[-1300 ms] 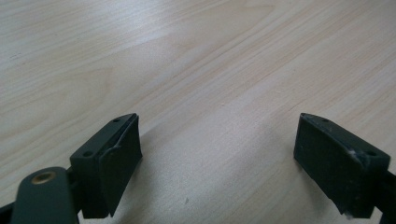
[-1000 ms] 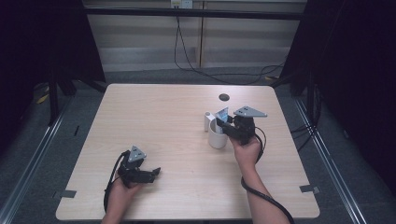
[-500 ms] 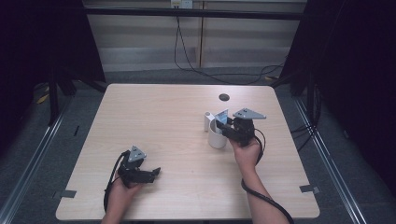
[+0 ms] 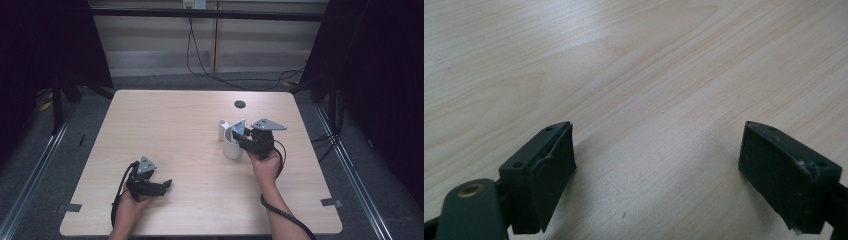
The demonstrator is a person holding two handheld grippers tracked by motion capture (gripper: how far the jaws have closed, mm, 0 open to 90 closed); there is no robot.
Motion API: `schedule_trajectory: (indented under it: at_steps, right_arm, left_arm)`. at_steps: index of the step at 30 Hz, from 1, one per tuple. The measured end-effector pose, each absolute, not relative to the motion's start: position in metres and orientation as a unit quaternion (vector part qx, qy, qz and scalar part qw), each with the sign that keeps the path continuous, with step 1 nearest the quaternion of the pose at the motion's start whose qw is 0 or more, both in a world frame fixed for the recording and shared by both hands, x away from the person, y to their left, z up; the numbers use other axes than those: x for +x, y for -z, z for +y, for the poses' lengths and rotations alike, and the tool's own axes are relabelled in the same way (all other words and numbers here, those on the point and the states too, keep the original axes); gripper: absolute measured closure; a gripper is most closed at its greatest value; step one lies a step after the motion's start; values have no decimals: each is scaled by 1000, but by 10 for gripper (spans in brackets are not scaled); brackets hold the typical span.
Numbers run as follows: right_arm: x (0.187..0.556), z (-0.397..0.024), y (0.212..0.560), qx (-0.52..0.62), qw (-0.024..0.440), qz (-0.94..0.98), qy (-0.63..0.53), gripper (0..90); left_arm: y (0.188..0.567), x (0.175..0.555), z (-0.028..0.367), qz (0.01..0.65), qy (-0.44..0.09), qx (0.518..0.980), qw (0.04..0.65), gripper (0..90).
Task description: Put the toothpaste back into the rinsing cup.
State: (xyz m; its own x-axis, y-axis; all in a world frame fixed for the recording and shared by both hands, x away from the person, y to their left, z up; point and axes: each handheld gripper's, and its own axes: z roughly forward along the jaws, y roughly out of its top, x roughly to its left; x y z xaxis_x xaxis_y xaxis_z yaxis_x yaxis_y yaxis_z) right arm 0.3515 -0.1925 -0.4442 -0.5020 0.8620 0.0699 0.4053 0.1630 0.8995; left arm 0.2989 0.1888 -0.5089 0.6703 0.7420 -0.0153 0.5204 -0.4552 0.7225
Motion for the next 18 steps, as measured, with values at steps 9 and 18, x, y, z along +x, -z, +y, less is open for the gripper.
schedule_trajectory:
  at_steps: [9,18]
  right_arm:
    - [348,-195,444,437,238,728,-472,604]
    - [345,-198,445,438,233,729,-471,607]
  left_arm:
    - [509,299,189,376,-153,839,362,147]
    - [509,299,189,376,-153,840,362,147]
